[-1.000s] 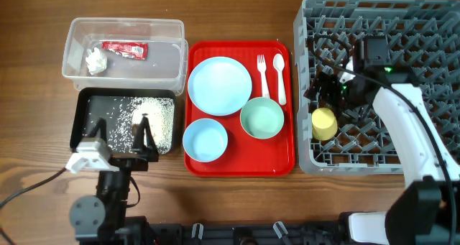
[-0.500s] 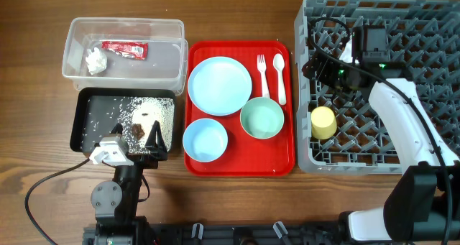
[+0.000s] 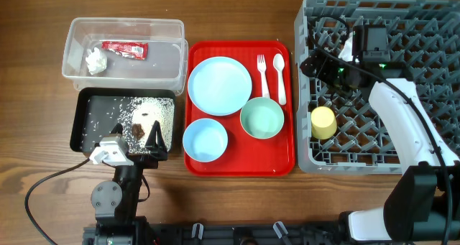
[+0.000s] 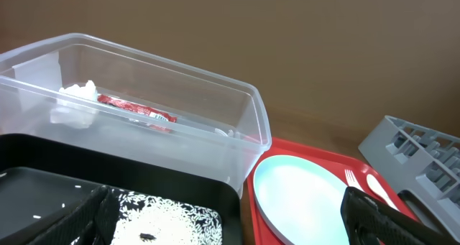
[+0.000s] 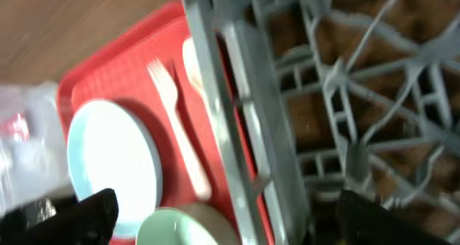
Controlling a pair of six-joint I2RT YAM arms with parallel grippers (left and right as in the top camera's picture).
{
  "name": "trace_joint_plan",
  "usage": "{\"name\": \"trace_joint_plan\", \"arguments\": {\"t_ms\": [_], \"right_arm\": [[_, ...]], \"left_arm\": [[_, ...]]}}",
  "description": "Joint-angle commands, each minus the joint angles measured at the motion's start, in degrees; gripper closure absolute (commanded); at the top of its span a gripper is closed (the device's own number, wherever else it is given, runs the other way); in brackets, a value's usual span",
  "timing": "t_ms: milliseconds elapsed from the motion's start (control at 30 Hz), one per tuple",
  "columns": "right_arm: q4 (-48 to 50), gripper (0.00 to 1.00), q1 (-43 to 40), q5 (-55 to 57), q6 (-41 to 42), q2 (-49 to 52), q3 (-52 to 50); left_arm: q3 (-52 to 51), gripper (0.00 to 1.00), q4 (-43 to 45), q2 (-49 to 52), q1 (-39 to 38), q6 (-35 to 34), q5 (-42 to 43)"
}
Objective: Sort waste into correct bins and load items into the dishwasher rack
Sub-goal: 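Grasp the light-blue bowl on the red tray with the right gripper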
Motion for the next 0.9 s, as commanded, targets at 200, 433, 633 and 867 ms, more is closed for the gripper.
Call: {"name": "trace_joint_plan", "arguments": {"t_ms": [200,433,633,867], "right_arm": [[-10.12,0.00,14.10,2.62,-15.02,-20.41,4.74],[-9.01,0.07,30.32,0.81,-10.51,-23.32,4.48],[-8.96,0.19,40.44,8.70,-7.23,-5.49,4.44],[-4.96,0.30,40.72,5.42,-14.27,10.58,4.44]], "left_arm": [[-0.26,0.00,-0.28,-0.42,-0.15,0.52,-0.13],[-0.26,0.00,-0.28,-0.42,-0.15,0.52,-0.13],[-0.26,0.00,-0.28,-0.42,-0.15,0.52,-0.13],[-0.26,0.00,-0.31,-0.42,-0.15,0.52,-0.11]]}}
